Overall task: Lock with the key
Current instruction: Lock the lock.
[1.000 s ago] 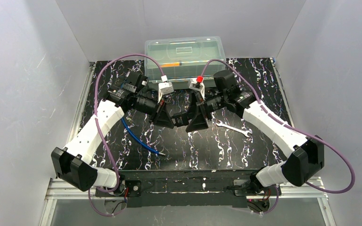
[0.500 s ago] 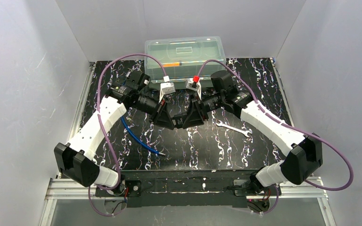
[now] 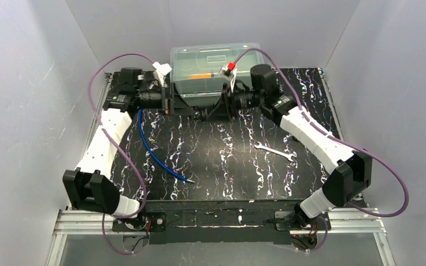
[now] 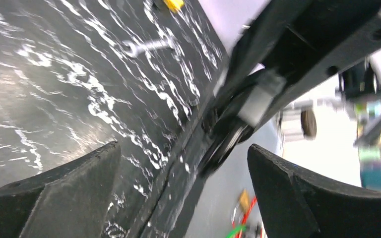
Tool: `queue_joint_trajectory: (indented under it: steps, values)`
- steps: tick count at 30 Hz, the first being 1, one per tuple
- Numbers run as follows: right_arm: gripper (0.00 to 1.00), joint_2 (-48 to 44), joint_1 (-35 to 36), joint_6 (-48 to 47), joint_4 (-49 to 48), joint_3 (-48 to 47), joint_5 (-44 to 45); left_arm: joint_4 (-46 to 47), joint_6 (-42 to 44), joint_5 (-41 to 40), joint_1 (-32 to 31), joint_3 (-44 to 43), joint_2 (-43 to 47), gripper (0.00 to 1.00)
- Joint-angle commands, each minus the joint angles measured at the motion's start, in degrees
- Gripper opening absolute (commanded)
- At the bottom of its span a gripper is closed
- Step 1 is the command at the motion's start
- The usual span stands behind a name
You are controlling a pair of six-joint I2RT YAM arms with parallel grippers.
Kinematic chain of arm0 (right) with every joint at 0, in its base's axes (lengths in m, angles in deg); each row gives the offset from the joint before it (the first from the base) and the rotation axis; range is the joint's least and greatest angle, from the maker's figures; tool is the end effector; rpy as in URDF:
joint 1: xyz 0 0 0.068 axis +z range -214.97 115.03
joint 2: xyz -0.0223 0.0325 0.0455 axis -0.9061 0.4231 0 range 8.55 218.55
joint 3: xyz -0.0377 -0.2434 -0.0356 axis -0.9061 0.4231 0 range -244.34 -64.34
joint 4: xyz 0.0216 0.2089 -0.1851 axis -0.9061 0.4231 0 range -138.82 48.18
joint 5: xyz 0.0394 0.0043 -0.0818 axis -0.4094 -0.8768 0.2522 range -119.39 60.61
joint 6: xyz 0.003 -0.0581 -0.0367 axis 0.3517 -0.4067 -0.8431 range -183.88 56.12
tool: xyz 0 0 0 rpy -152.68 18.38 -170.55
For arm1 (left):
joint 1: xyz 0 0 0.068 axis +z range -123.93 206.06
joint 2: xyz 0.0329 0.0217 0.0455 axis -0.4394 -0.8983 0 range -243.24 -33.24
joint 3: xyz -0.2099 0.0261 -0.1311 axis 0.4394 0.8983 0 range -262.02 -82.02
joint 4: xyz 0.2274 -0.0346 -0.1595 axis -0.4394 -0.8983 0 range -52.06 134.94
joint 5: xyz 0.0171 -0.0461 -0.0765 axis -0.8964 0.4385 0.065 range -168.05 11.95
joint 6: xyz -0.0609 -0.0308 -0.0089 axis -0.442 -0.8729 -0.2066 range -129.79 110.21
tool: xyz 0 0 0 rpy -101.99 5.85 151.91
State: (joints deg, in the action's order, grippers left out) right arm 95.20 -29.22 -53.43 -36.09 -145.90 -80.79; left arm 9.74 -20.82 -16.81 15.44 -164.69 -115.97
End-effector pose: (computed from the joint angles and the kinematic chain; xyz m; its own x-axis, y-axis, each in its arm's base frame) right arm 0.2817 0.2564 0.3554 -0.4198 -0.1628 -0.8929 -0.9073 0.1029 0.4078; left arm 0.3220 -0.1099 0.3522 -0.7086 0.0392 -0.7045 0.6690 0.3550 -0.6530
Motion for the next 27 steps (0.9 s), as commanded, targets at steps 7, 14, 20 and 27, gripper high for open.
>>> queue_joint_trajectory:
  steps: [7,14,20,27]
  values:
    - [0.01,3.68,-0.82,1.73,-6.7,-15.66,19.94,21.05,-41.77,-15.93,5.71,6.24,9.54,0.98]
    - [0.01,6.57,2.16,4.57,-9.85,-19.19,31.29,32.15,-60.77,-17.43,5.92,10.83,9.21,0.98]
    - [0.01,8.36,6.38,5.88,-12.02,-18.83,36.47,31.17,-65.46,-17.81,5.96,11.53,8.65,0.98]
    - [0.01,10.29,11.63,2.11,-8.43,-20.44,42.9,29.02,-68.19,-19.48,6.29,13.3,8.1,0.98]
